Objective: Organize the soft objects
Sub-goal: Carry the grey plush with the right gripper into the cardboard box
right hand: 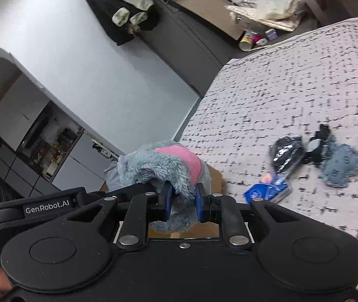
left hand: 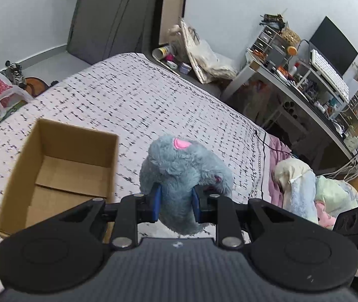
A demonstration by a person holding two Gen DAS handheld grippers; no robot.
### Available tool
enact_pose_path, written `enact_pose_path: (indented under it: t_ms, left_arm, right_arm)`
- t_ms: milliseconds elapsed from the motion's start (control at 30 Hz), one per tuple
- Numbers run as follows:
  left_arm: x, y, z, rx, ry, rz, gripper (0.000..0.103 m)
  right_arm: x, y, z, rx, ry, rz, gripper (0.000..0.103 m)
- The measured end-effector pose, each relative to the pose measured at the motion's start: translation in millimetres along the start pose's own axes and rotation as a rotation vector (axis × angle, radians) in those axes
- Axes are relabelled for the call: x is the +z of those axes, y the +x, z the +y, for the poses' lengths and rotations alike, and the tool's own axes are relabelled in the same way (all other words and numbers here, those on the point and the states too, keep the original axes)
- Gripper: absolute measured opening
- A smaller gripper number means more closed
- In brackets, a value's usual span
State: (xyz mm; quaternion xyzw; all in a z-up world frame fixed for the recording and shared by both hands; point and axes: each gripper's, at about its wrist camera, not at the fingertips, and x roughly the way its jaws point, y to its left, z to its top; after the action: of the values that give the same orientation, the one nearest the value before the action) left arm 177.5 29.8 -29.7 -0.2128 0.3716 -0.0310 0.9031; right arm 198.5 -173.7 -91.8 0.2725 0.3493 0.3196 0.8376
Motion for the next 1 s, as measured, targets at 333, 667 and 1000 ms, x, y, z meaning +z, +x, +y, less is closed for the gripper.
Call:
enact_pose_path:
  t_ms: [333,667,1000]
  left_arm:
    - [5,-7,46,-0.006,-0.053,-0.023,0.019]
    - [14,-1,87,0.0,-0.116,-0.016,0.019]
    - [18,17,122,0.017,-0.201,0.003,0.019]
  right_arm:
    - [-10,34,21,0.025,-0.05,0.017,0.019]
    - [-14,68,39,0.012,-0.088,0.058,0.019]
    - [-18,103,40,-0.001,-0.09,0.102,0.019]
